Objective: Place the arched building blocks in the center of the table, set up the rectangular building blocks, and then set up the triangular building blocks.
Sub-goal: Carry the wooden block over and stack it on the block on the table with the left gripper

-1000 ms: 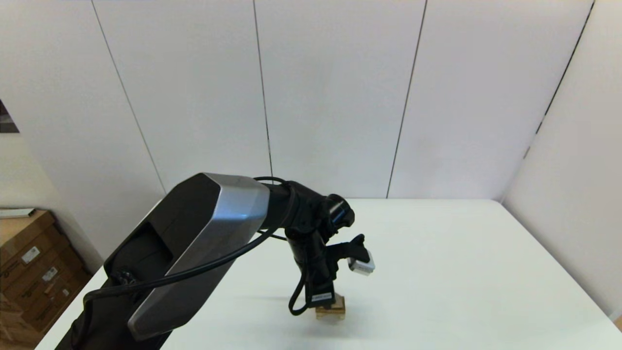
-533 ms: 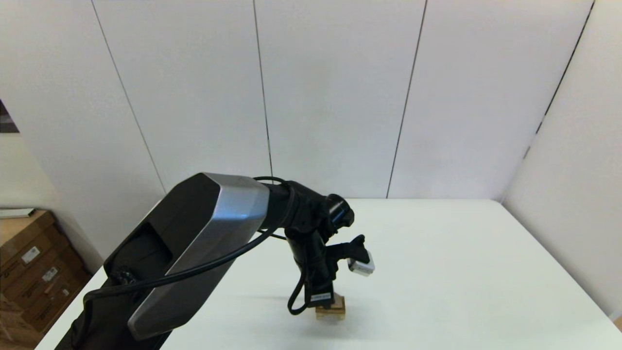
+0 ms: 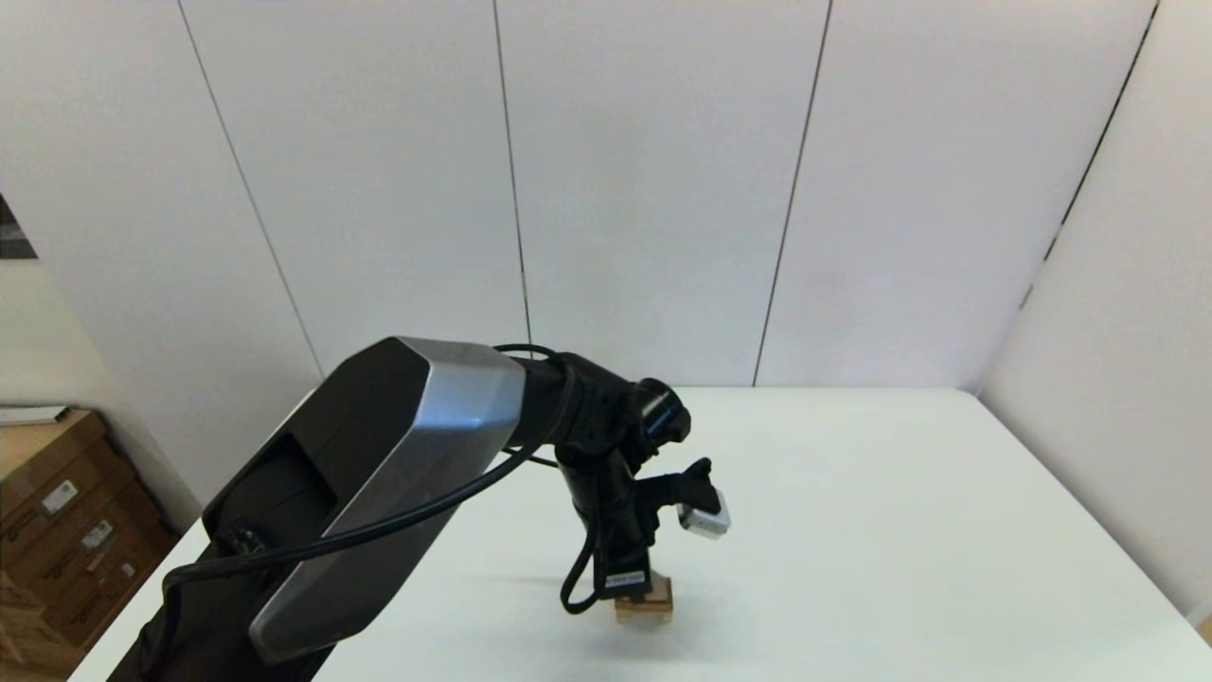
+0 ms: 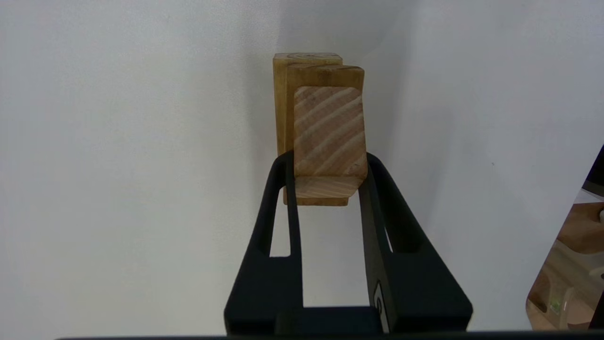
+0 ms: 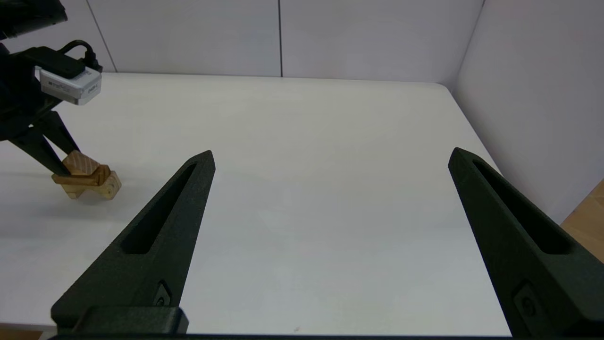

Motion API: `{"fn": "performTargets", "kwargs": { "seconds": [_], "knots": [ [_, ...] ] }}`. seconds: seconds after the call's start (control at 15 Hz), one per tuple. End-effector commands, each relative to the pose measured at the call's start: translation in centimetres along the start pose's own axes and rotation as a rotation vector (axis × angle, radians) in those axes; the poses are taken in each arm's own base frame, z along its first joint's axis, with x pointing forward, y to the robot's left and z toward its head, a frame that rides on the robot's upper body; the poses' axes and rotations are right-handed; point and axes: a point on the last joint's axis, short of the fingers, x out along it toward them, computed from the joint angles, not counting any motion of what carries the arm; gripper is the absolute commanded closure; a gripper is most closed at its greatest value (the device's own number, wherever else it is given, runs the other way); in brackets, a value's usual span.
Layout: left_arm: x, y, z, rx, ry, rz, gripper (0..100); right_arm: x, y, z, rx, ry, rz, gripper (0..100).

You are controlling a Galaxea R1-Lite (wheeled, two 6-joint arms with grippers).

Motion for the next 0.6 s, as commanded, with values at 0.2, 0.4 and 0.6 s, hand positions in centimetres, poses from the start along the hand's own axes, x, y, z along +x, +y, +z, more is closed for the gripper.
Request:
{"fn": "performTargets", "kwargs": {
  "seconds": [0.2,0.4,0.6],
  "knots": [
    [0.12,0.03,-0.10,0.017,0.005,-0.004,100,0.00,0.00,0.00,-0.001,0.000,0.001,0],
    [0.12,0.03,-0.10,0.019,0.004,-0.005,100,0.00,0.00,0.00,-0.001,0.000,0.001,0],
    [0.09,0.05,-0.08,0.019,0.004,-0.003,100,0.00,0.00,0.00,-0.001,0.000,0.001,0]
  ]
}}
